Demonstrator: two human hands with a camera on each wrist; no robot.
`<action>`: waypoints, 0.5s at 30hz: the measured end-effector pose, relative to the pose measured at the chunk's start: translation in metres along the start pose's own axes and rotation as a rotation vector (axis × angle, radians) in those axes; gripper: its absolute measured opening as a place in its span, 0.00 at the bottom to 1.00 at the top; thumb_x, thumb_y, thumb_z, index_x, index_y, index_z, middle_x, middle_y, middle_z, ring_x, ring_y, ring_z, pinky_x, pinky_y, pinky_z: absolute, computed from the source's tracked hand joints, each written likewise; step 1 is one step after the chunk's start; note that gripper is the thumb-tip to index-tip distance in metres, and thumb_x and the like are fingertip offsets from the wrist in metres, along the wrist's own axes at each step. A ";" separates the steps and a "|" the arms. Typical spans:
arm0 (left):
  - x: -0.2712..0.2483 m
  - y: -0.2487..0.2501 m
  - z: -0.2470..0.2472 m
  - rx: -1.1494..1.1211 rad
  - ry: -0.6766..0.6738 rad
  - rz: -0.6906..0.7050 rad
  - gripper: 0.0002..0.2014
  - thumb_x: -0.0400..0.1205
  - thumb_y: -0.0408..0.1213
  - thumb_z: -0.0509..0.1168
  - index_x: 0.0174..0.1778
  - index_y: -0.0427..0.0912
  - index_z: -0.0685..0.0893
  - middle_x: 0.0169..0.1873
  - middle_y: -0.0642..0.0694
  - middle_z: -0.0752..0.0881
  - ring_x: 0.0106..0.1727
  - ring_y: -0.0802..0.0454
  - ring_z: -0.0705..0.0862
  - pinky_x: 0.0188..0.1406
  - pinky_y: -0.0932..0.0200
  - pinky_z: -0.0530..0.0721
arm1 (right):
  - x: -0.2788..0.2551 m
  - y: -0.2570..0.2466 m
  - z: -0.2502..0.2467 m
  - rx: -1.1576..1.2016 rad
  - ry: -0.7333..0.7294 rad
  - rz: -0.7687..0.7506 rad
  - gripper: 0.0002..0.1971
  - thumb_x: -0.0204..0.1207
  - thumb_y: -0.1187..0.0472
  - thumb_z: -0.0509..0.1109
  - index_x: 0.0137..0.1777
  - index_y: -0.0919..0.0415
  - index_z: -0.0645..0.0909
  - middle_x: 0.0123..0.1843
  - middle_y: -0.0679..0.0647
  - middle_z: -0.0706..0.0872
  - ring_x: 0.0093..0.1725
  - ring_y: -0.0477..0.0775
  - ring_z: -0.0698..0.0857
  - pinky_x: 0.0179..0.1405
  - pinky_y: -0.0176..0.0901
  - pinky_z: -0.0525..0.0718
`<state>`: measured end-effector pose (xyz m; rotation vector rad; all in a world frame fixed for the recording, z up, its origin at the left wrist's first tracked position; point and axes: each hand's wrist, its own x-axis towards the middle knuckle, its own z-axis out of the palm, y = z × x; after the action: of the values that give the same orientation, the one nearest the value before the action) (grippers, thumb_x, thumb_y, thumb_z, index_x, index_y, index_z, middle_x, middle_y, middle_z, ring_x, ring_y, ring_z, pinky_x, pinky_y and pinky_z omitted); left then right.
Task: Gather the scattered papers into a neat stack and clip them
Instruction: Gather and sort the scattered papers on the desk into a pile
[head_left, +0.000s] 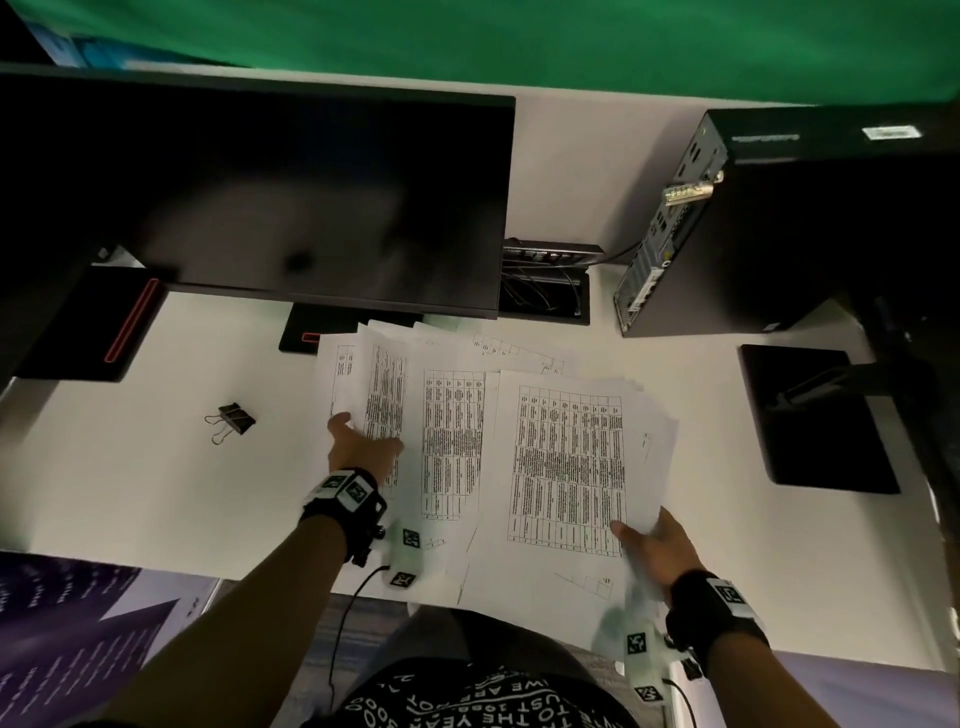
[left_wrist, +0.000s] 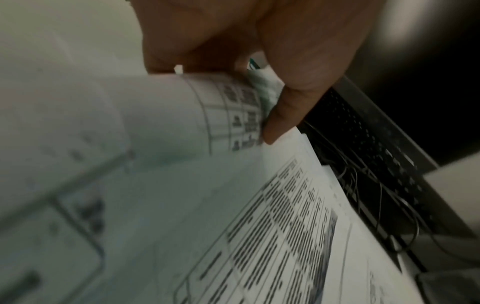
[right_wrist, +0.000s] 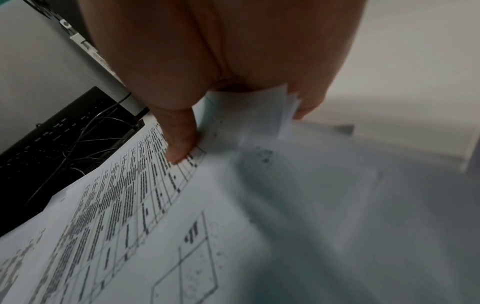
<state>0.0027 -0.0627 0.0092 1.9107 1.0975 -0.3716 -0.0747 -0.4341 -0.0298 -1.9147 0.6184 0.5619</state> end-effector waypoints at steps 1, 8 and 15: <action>0.003 -0.001 -0.005 -0.021 -0.008 -0.022 0.43 0.73 0.32 0.75 0.79 0.48 0.57 0.67 0.37 0.78 0.48 0.44 0.83 0.43 0.52 0.83 | 0.000 0.000 0.000 -0.011 0.004 -0.001 0.23 0.79 0.56 0.74 0.72 0.60 0.77 0.62 0.55 0.87 0.59 0.57 0.83 0.63 0.47 0.76; -0.008 -0.002 -0.006 0.266 -0.092 -0.106 0.43 0.74 0.46 0.73 0.82 0.45 0.59 0.75 0.36 0.63 0.70 0.35 0.71 0.52 0.46 0.75 | 0.005 0.005 -0.001 -0.003 0.009 0.015 0.24 0.78 0.56 0.76 0.72 0.59 0.77 0.65 0.56 0.88 0.61 0.59 0.84 0.65 0.50 0.78; -0.023 0.004 0.020 0.112 -0.072 -0.155 0.44 0.70 0.37 0.76 0.76 0.38 0.57 0.69 0.34 0.74 0.63 0.34 0.79 0.59 0.45 0.82 | 0.005 0.006 0.001 0.000 0.008 0.016 0.24 0.78 0.55 0.75 0.73 0.57 0.77 0.66 0.55 0.87 0.65 0.62 0.84 0.72 0.58 0.78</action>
<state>-0.0038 -0.0928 0.0140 1.8983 1.2020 -0.5954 -0.0749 -0.4364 -0.0367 -1.9148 0.6394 0.5646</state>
